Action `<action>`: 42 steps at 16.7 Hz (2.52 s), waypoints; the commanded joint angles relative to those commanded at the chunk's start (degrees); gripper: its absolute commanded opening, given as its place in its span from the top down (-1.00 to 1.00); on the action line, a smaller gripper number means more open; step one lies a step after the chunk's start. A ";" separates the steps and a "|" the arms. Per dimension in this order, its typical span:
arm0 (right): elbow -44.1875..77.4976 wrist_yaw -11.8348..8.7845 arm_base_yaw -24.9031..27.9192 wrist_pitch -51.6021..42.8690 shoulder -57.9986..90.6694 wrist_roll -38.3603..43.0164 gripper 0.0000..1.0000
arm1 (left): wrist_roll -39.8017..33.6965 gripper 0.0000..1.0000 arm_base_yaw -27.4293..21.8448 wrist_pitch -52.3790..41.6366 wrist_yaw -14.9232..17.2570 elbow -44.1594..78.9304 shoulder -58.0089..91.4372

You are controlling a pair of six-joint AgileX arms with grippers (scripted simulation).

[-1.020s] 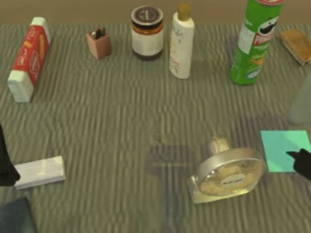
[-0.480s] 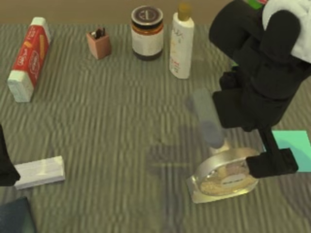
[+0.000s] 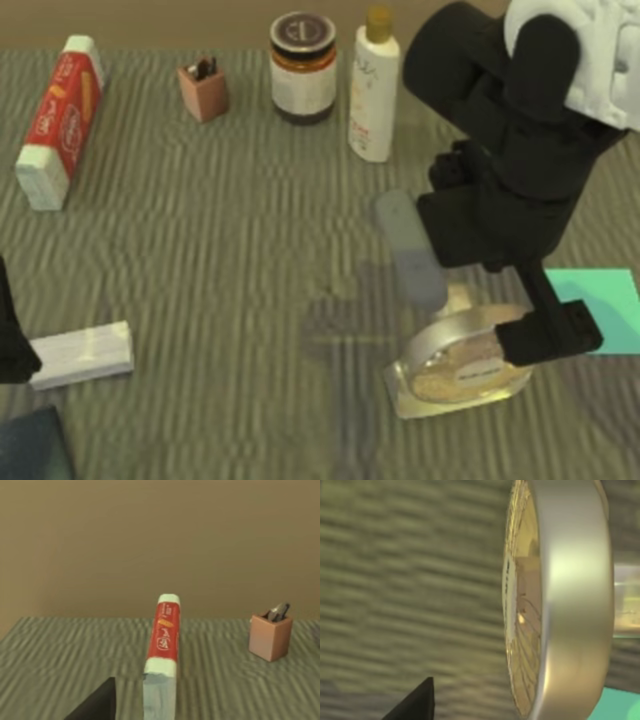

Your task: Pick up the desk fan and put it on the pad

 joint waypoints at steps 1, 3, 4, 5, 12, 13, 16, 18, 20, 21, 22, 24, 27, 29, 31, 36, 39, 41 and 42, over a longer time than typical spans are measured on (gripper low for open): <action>-0.20 0.00 0.05 0.20 0.03 -0.03 -1.00 | 0.00 -1.00 0.00 0.00 0.00 0.00 0.00; -2.16 0.00 0.23 2.26 0.24 -0.12 -1.00 | 0.00 -1.00 0.00 0.00 0.00 0.00 0.00; -3.60 0.00 0.25 3.84 0.39 -0.09 -1.00 | 0.00 -1.00 0.00 0.00 0.00 0.00 0.00; -5.21 0.00 0.27 5.66 0.57 -0.04 -1.00 | 0.00 -1.00 0.00 0.00 0.00 0.00 0.00; -10.07 0.00 0.39 11.03 1.12 0.06 -1.00 | 0.00 -1.00 0.00 0.00 0.00 0.00 0.00; -10.07 0.00 0.39 11.03 1.12 0.06 -0.85 | 0.00 -1.00 0.00 0.00 0.00 0.00 0.00; -10.07 0.00 0.39 11.03 1.12 0.06 -0.40 | 0.00 -1.00 0.00 0.00 0.00 0.00 0.00; -10.07 0.00 0.39 11.03 1.12 0.06 -0.10 | 0.00 -1.00 0.00 0.00 0.00 0.00 0.00; -10.07 0.00 0.39 11.03 1.12 0.06 0.21 | 0.00 -1.00 0.00 0.00 0.00 0.00 0.00; -10.07 0.00 0.39 11.03 1.12 0.06 0.36 | 0.00 -1.00 0.00 0.00 0.00 0.00 0.00; -10.07 0.00 0.39 11.03 1.12 0.06 0.51 | 0.00 -1.00 0.00 0.00 0.00 0.00 0.00; -10.07 0.00 0.39 11.03 1.12 0.06 0.81 | 0.00 -1.00 0.00 0.00 0.00 0.00 0.00; -10.07 0.00 0.39 11.03 1.12 0.06 1.00 | 0.00 -1.00 0.00 0.00 0.00 0.00 0.00; -10.07 0.00 0.39 11.03 1.12 0.06 1.00 | 0.00 -1.00 0.00 0.00 0.00 0.00 0.00; -10.07 0.00 0.39 11.03 1.12 0.06 1.00 | 0.00 -1.00 0.00 0.00 0.00 0.00 0.00; -9.19 0.00 0.33 10.04 1.03 0.10 1.00 | 0.00 -1.00 0.00 0.00 0.00 0.00 0.00; -5.23 0.00 0.54 5.59 0.84 -0.02 1.00 | 0.00 -1.00 0.00 0.00 0.00 0.00 0.00; -2.20 0.00 0.71 2.28 0.53 -0.08 1.00 | 0.00 -1.00 0.00 0.00 0.00 0.00 0.00; -0.96 0.00 0.76 0.99 0.34 -0.08 1.00 | 0.00 -1.00 0.00 0.00 0.00 0.00 0.00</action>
